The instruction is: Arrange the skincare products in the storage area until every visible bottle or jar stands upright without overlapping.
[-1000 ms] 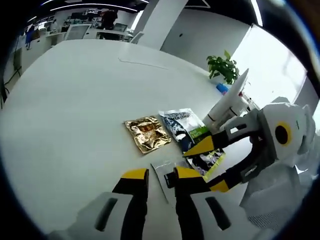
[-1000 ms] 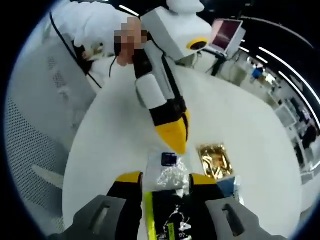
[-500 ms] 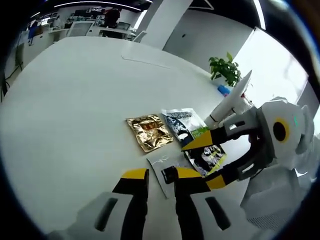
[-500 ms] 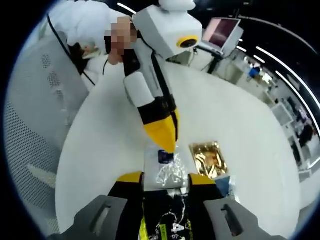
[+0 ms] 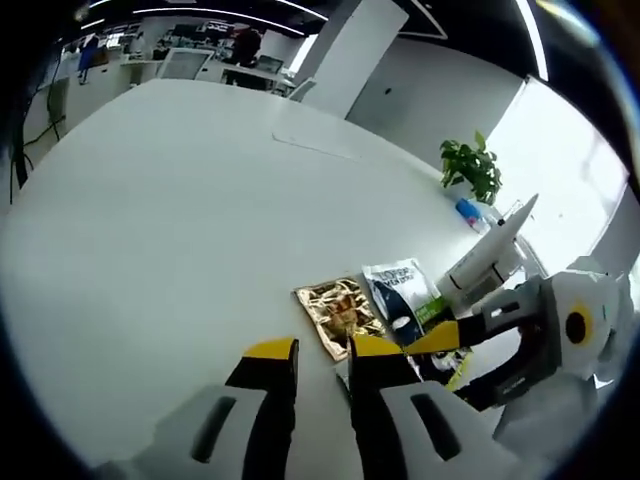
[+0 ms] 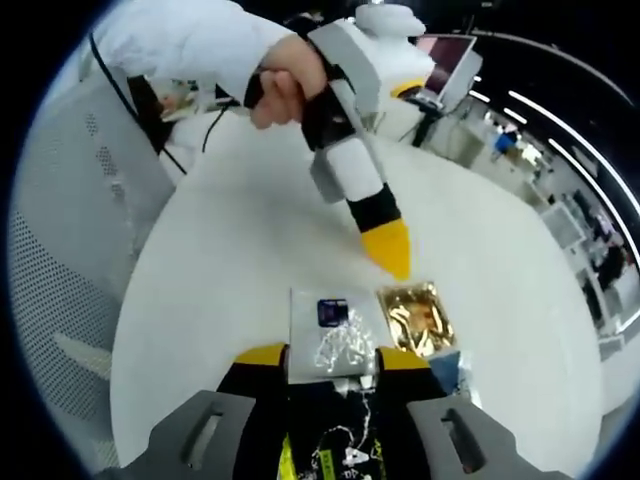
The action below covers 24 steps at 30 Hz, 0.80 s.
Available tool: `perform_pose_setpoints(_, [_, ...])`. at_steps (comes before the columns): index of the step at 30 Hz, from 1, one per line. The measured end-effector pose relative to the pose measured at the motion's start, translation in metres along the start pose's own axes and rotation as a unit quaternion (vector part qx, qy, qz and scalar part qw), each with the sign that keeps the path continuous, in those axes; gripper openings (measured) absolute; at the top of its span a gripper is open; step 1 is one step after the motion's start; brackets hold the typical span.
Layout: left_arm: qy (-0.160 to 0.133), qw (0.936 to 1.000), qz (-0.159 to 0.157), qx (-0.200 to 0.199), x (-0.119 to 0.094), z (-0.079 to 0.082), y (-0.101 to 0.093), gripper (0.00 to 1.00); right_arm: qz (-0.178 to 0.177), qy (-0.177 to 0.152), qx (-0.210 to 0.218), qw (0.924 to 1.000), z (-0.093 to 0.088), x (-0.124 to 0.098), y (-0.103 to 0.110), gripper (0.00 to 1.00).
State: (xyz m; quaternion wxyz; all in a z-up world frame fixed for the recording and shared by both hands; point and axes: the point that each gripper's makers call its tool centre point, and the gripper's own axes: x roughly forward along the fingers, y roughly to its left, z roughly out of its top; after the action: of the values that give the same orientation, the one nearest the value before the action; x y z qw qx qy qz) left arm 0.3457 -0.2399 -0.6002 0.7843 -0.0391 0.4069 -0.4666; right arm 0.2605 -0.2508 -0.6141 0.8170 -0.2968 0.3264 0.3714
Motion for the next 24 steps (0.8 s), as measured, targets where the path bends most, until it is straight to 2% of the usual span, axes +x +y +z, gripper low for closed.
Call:
perform_pose_setpoints(6, [0.010, 0.9999, 0.007, -0.006, 0.013, 0.002, 0.004, 0.13, 0.000, -0.001, 0.001, 1.0000, 0.000, -0.001, 0.000, 0.27])
perform_pose_setpoints(8, [0.005, 0.9999, 0.007, -0.008, 0.015, 0.006, 0.005, 0.12, 0.000, -0.001, 0.002, 1.0000, 0.000, -0.001, 0.000, 0.27])
perform_pose_setpoints(24, [0.016, 0.9998, 0.000, 0.010, 0.028, 0.015, -0.003, 0.14, 0.003, -0.002, 0.006, 1.0000, 0.000, -0.001, 0.001, 0.26])
